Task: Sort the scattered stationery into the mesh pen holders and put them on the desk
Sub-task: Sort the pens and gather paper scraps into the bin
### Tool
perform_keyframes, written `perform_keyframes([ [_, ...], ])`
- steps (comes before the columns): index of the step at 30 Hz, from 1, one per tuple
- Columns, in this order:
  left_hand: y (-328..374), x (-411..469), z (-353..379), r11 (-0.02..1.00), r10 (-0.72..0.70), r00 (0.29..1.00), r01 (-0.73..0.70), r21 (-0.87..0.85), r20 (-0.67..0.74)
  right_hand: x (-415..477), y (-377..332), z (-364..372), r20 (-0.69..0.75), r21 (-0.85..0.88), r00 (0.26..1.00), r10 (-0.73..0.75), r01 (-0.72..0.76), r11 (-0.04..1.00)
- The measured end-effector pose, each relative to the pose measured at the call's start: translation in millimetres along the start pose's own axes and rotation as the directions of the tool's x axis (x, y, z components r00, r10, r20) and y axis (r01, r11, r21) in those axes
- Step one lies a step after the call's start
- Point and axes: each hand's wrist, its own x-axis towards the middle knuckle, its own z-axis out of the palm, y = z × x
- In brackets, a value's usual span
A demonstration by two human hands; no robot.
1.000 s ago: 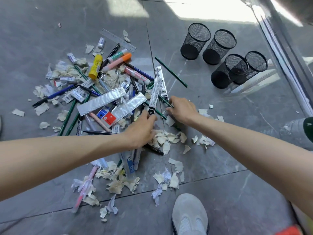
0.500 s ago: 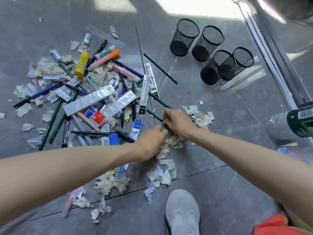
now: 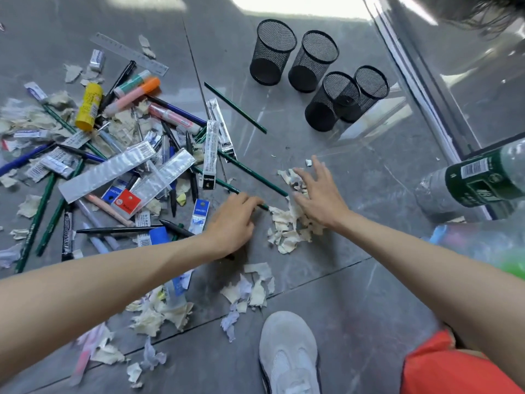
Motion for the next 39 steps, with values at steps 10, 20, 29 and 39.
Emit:
perform_keyframes([
  [10, 5.4, 14.5, 10.6, 0.99, 0.083, 0.993, -0.072, 0.123, -0.088, -17.3, -3.5, 25.3, 0.125, -0.081, 0.992, -0.028, 0.039, 0.996],
  [20, 30.2, 40.2, 36.1, 0.998, 0.042, 0.998, -0.044, -0.044, -0.049, -42.9, 15.4, 21.7, 0.016, 0.029, 0.999, -0.032, 0.032, 0.999],
  [29, 5.1, 10.9, 34.0, 0.986, 0.167, 0.985, -0.165, -0.039, 0.051, -99.4, 13.2, 59.3, -0.148, 0.268, 0.983, 0.109, -0.066, 0.961],
  [39, 40.6, -2.4, 38.2, 0.942, 0.176, 0.978, -0.133, -0.308, 0.116, -108.7, -12.2, 77.4, -0.031, 0.377, 0.999, -0.036, 0.045, 0.925],
])
